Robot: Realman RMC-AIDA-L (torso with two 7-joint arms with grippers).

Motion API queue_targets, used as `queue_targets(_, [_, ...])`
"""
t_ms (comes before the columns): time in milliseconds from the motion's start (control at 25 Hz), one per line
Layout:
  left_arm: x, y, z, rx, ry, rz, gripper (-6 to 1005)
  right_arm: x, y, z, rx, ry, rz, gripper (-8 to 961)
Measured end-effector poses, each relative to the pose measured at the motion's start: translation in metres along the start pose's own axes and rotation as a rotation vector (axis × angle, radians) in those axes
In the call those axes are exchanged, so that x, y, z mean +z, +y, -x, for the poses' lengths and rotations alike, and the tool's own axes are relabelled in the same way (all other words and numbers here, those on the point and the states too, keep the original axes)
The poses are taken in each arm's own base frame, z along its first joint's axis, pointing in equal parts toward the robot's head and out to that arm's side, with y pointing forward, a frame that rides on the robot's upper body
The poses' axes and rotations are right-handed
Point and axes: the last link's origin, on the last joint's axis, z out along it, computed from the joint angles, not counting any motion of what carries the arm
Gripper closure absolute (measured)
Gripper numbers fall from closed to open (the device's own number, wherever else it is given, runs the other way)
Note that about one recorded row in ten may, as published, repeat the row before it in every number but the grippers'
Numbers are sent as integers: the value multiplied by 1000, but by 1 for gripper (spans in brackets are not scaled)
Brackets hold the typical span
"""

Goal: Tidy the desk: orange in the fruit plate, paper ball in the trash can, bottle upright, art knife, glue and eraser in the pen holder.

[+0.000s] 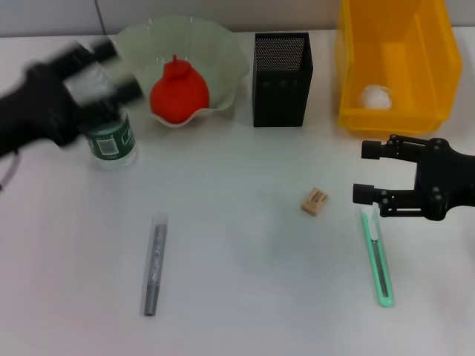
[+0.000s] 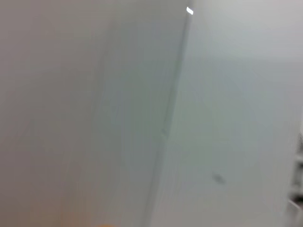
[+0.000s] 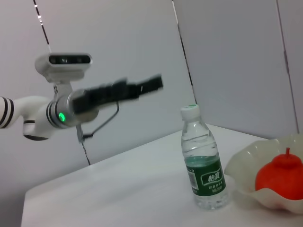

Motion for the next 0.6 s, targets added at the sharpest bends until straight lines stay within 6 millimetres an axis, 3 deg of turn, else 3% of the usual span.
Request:
queue_targets(160, [10,11,11,-32,-87,96,199,2,-4,14,43,8,26,119])
queue_targets(200, [18,24,30,-39,-187,180,199,2,-4,18,52,14,34,120])
queue_targets(280, [20,28,39,-40,-233,199,199,3,-6,29,89,36,47,120])
queue_targets(360, [20,28,39,-40,-233,199,199,3,-8,35,113,56,48,120])
queue_targets(440, [24,33,56,-20,-308,215,199,4,-10,47,150,120,41,120])
queue_targets(480, [24,34,59,-7,-312,210,199,10,-13,60,195,231,25,120])
queue_targets(600, [23,35,63,9,-316,201,199,18,-14,73,241,350,-2,120])
